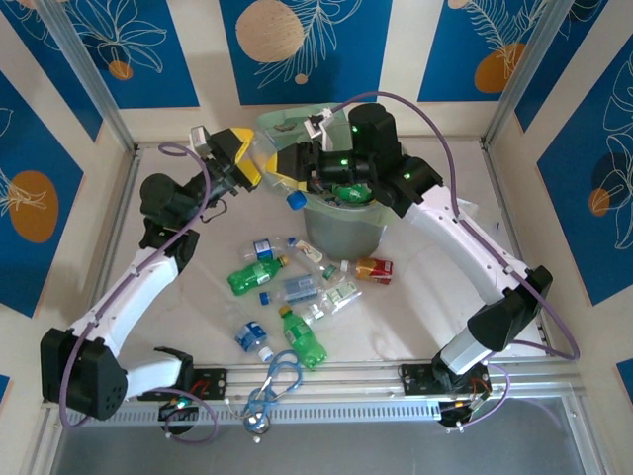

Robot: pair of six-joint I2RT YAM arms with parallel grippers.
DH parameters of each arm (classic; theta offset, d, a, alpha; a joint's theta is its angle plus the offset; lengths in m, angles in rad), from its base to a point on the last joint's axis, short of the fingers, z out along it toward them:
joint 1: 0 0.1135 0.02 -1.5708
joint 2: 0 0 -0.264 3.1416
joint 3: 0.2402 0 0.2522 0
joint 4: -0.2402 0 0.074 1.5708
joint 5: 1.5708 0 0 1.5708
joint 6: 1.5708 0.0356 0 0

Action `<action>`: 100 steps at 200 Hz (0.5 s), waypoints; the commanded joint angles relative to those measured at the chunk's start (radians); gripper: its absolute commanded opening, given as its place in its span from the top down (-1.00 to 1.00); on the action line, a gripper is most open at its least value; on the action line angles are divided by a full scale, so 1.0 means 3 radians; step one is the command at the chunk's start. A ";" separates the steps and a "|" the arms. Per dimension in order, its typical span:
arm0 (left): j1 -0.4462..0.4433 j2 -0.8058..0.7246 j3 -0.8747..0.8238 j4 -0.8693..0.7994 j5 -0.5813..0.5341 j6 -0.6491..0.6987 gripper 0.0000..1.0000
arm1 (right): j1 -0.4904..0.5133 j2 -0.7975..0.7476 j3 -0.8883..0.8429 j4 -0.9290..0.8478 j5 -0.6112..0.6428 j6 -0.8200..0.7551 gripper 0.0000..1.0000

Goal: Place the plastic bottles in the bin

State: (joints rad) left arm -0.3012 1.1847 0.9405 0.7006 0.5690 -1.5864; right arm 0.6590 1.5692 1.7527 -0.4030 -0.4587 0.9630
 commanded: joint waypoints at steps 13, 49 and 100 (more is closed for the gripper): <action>-0.0002 -0.0302 0.0193 -0.0977 -0.0121 0.0729 -1.00 | -0.0090 -0.0111 0.0326 -0.0688 0.0422 -0.0406 -0.09; 0.0000 -0.0378 0.0349 -0.1777 -0.0319 0.1157 -1.00 | -0.0269 -0.0201 0.0356 -0.1066 0.0653 -0.0594 -0.08; -0.0002 -0.0482 0.0493 -0.2838 -0.0675 0.1722 -1.00 | -0.0508 -0.0308 0.0336 -0.1445 0.0946 -0.0869 -0.09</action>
State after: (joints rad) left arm -0.3012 1.0683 1.0332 0.0841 0.4431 -1.2137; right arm 0.5282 1.5124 1.8332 -0.7403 -0.2409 0.7761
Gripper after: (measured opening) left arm 0.999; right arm 0.547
